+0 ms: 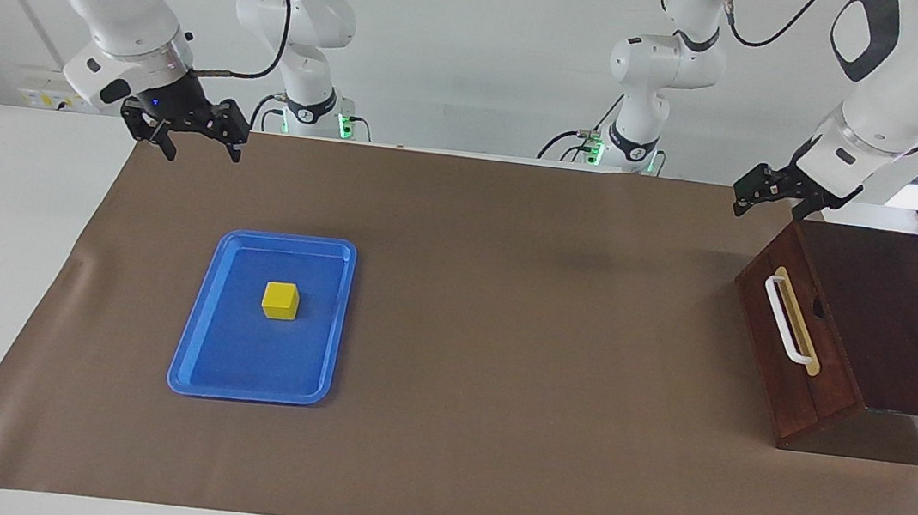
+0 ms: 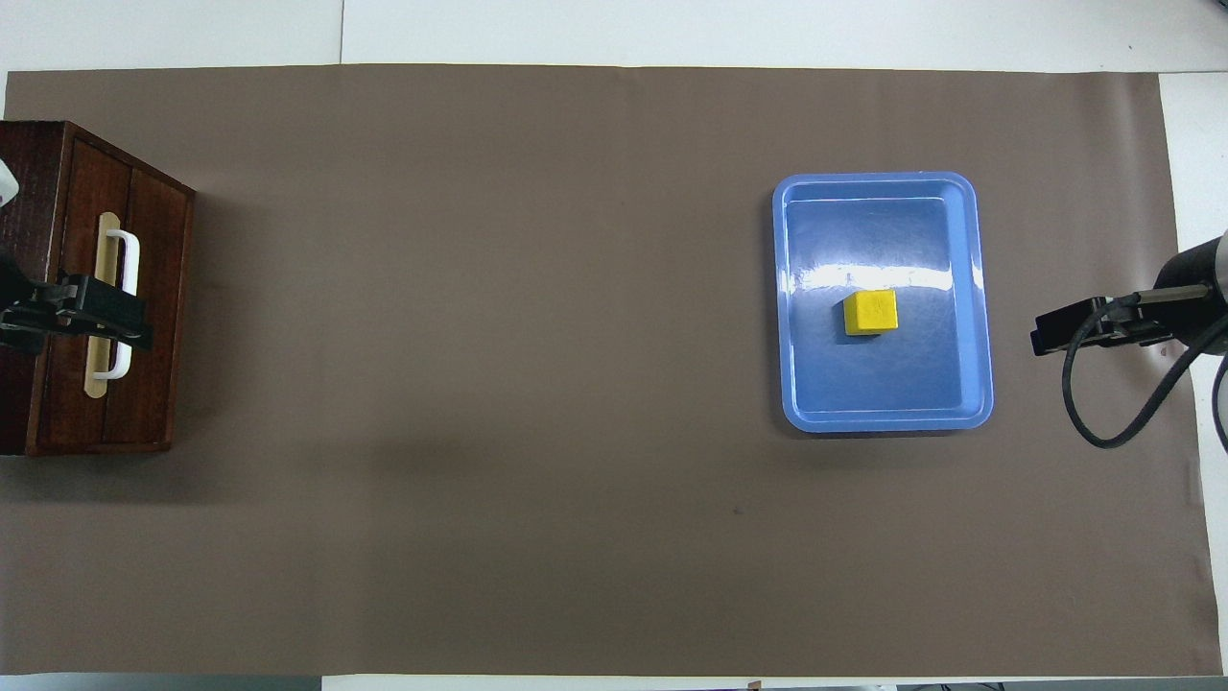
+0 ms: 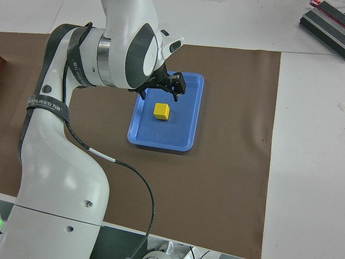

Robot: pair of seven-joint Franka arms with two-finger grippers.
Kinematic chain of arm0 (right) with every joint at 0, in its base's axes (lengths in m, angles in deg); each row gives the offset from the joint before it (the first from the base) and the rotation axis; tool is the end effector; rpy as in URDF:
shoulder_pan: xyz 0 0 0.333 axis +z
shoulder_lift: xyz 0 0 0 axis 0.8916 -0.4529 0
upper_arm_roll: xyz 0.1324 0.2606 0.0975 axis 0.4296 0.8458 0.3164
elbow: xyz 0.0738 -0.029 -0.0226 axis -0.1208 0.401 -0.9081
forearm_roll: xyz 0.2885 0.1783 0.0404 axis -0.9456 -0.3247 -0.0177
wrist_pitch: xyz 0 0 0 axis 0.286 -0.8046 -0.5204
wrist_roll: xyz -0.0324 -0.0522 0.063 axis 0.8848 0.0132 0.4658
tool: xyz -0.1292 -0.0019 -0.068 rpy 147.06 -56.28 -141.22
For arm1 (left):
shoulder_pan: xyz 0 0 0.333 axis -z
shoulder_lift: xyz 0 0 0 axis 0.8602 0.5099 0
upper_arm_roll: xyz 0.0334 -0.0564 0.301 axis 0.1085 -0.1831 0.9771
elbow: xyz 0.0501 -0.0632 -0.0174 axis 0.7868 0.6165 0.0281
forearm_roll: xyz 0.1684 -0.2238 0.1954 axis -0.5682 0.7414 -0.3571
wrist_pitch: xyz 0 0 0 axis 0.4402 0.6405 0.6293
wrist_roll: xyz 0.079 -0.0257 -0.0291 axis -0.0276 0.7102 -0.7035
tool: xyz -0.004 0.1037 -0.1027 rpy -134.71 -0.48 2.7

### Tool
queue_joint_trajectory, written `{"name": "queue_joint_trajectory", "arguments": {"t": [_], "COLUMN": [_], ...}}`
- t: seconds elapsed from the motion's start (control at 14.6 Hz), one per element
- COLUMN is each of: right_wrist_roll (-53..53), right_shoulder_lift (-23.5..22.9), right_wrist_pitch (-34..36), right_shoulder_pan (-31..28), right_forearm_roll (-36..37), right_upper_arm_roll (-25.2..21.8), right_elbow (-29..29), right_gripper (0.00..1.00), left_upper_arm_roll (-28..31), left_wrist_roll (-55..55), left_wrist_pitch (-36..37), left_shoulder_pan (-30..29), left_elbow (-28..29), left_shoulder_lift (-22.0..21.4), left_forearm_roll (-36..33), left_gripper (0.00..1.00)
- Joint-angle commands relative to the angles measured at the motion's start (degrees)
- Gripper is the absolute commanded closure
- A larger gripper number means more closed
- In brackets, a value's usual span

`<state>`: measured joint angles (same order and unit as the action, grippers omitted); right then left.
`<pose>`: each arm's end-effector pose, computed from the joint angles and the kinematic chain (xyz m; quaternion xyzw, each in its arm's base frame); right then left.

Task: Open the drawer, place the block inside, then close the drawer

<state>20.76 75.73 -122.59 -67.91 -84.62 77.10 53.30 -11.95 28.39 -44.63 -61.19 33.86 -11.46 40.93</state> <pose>0.4727 -0.0037 0.5418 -0.9985 -0.0320 0.0437 0.0105 0.4828 -0.0217 0.5547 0.9964 -0.0222 -0.0824 0.0014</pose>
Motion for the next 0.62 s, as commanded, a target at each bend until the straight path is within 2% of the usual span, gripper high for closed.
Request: {"name": "queue_joint_trajectory", "arguments": {"t": [0.0,0.27,0.48,0.55], "right_wrist_roll": [0.8,1.5,5.1,4.6], "right_shoulder_lift": [0.6,0.5,0.8,0.5], "right_wrist_pitch": [0.4,-3.1,-1.0,-3.0], "right_shoulder_pan": [-0.3,-0.7,-0.4,-0.3], "right_forearm_roll": [-0.4,-1.0,-1.1,-1.1], "right_upper_arm_roll": [0.0,-0.1,0.0,0.0], "right_elbow": [0.5,-0.1,0.6,0.3], "right_gripper": [0.00,0.00,0.00,0.00], "left_upper_arm_roll": [0.1,0.1,0.1,0.1], "left_wrist_roll": [-0.3,-0.3,-0.3,-0.3], "left_wrist_pitch": [0.6,0.4,0.4,-0.1], "left_shoulder_pan": [0.2,0.2,0.2,0.2], "left_elbow": [0.0,0.1,0.4,0.9], "left_shoulder_lift": [-0.6,-0.8,-0.9,-1.0], "left_forearm_roll": [0.0,0.0,0.0,-0.2], "left_gripper": [0.00,0.00,0.00,0.00]}}
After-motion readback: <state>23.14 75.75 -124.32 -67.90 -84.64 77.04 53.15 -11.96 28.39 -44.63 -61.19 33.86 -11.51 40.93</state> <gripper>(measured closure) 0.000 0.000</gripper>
